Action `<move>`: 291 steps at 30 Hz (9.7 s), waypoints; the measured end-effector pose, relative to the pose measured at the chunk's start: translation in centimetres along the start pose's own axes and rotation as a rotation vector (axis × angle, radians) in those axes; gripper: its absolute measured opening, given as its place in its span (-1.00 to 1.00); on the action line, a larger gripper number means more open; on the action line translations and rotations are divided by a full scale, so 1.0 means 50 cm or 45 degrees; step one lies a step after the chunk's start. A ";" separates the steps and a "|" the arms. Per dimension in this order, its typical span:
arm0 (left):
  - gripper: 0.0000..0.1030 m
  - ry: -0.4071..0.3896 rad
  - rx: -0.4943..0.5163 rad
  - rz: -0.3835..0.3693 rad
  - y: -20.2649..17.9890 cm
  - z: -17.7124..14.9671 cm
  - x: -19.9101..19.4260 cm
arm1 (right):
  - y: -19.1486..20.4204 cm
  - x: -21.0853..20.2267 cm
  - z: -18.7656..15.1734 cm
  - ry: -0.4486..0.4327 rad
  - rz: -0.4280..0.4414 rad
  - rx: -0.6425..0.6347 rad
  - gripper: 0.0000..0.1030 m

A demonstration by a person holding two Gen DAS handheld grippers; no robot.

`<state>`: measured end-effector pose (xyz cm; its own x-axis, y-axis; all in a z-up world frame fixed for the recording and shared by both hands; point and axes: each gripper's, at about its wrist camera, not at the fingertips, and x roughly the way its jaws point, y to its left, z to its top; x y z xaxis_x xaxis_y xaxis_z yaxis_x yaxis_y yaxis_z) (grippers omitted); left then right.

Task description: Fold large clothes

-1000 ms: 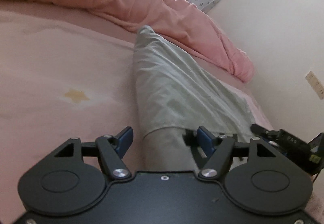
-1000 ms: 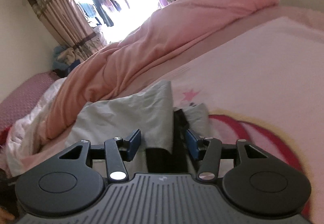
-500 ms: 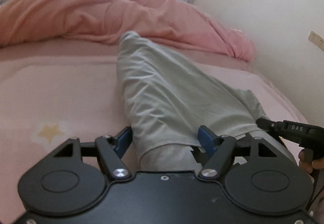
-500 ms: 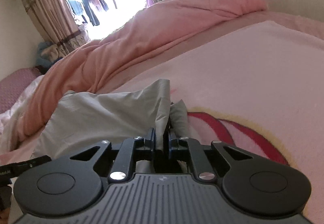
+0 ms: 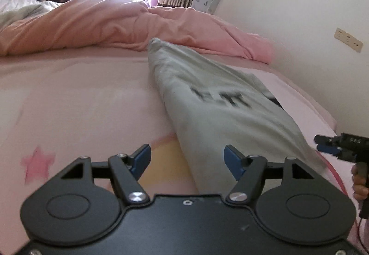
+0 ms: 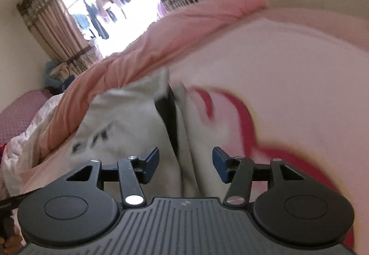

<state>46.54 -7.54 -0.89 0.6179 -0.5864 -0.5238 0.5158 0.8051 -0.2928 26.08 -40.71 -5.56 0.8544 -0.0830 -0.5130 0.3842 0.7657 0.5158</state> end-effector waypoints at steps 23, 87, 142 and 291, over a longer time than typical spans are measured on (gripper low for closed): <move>-0.71 0.071 0.084 0.178 -0.092 -0.119 -0.006 | 0.063 0.013 -0.032 -0.078 -0.036 -0.022 -0.96; -0.23 0.055 0.084 0.085 -0.080 0.002 0.124 | 0.185 0.156 0.020 -0.093 -0.191 -0.443 -0.59; 0.63 0.026 -0.186 -0.108 0.048 0.001 0.015 | -0.013 0.091 0.103 -0.030 0.296 0.008 0.39; 0.54 0.029 -0.150 0.292 0.104 -0.260 -0.177 | 0.340 -0.024 -0.271 0.079 0.031 -0.631 -0.49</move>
<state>36.03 3.02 -8.17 0.6964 -0.3860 -0.6050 0.2900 0.9225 -0.2548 26.86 -18.94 -5.46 0.8328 -0.0351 -0.5525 0.1394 0.9791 0.1479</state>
